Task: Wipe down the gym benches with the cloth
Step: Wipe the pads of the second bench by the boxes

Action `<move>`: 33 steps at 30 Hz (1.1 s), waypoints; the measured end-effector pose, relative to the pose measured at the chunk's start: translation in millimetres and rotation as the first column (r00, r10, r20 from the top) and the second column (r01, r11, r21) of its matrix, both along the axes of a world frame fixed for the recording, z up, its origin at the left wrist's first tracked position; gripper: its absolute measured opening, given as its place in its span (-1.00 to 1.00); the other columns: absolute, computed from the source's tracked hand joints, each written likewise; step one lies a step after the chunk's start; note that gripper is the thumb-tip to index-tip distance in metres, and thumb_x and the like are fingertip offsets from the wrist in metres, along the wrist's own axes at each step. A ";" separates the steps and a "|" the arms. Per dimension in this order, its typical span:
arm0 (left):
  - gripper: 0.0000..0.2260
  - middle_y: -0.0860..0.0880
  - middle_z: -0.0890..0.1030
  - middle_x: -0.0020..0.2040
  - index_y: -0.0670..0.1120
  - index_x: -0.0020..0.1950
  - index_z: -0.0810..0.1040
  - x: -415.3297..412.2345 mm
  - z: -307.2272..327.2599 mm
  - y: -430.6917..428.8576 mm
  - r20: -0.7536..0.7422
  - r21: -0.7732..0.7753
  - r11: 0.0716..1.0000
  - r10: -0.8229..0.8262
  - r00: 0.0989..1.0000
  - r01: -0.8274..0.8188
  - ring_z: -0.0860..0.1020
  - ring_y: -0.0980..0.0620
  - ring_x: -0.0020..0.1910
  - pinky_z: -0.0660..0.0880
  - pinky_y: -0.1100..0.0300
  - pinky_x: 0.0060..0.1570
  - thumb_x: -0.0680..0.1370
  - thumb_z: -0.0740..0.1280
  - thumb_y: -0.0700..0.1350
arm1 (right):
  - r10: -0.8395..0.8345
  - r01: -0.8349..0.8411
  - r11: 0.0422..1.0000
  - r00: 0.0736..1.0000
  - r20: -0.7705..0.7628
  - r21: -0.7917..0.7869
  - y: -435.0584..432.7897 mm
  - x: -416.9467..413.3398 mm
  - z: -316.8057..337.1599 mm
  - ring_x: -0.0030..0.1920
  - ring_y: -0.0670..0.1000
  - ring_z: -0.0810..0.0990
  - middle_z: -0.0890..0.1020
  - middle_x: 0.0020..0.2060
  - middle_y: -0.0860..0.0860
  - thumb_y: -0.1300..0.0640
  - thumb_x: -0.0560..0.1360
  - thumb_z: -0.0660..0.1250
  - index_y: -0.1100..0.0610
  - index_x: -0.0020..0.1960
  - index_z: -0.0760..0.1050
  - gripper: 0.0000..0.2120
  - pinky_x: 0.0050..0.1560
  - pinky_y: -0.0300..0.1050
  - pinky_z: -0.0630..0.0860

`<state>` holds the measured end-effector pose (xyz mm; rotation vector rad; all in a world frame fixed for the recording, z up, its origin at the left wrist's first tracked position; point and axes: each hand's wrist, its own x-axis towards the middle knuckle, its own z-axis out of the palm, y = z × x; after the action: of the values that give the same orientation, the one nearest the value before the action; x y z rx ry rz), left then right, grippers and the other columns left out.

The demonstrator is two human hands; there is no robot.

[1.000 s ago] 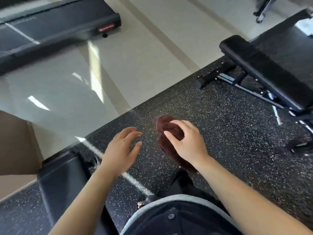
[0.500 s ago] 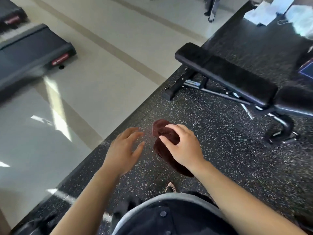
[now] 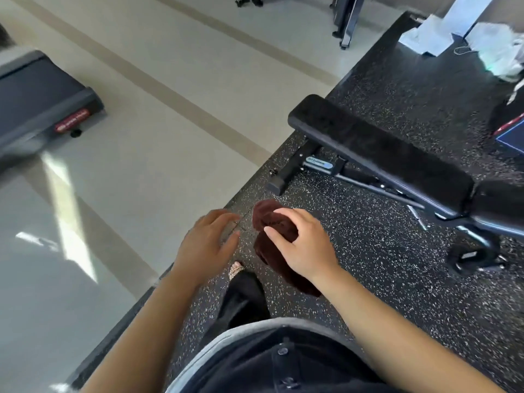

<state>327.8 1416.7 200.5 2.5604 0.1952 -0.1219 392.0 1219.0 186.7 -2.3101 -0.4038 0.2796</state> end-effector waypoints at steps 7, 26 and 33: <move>-0.50 0.00 0.50 0.25 0.03 0.25 0.48 143.9 26.2 65.8 0.034 0.074 0.969 -0.238 0.971 0.235 0.49 -0.03 0.18 0.38 0.15 0.11 0.47 0.00 0.21 | -0.094 0.095 0.993 0.995 0.019 -0.069 48.9 109.4 21.7 0.19 -0.03 0.46 0.50 0.17 -0.15 -0.32 0.45 0.22 -0.12 0.25 0.47 -0.54 0.21 0.02 0.45; -0.68 0.06 0.49 0.23 0.04 0.23 0.49 445.1 14.9 68.3 -0.028 0.048 0.902 -0.429 0.903 0.430 0.49 0.05 -0.02 0.33 0.24 -0.01 0.52 0.19 0.07 | -0.422 0.424 0.905 0.904 -0.073 0.019 35.4 356.2 -7.8 0.17 -0.03 0.51 0.55 0.14 -0.16 -0.28 0.43 0.27 -0.12 0.20 0.50 -0.59 0.22 -0.01 0.44; -0.63 0.05 0.49 0.24 0.05 0.23 0.49 553.1 18.2 47.6 -0.023 0.051 0.919 -0.390 0.920 0.391 0.48 0.03 0.14 0.38 0.24 0.03 0.49 0.14 0.12 | -0.345 0.347 0.938 0.936 -0.068 0.012 38.3 483.5 -2.8 0.18 0.01 0.49 0.52 0.16 -0.15 -0.39 0.38 0.13 -0.15 0.22 0.47 -0.47 0.17 0.10 0.47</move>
<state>880.9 1464.4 218.7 2.6215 -0.3179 -0.2864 875.5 1257.2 184.0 -2.2916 0.0370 0.1723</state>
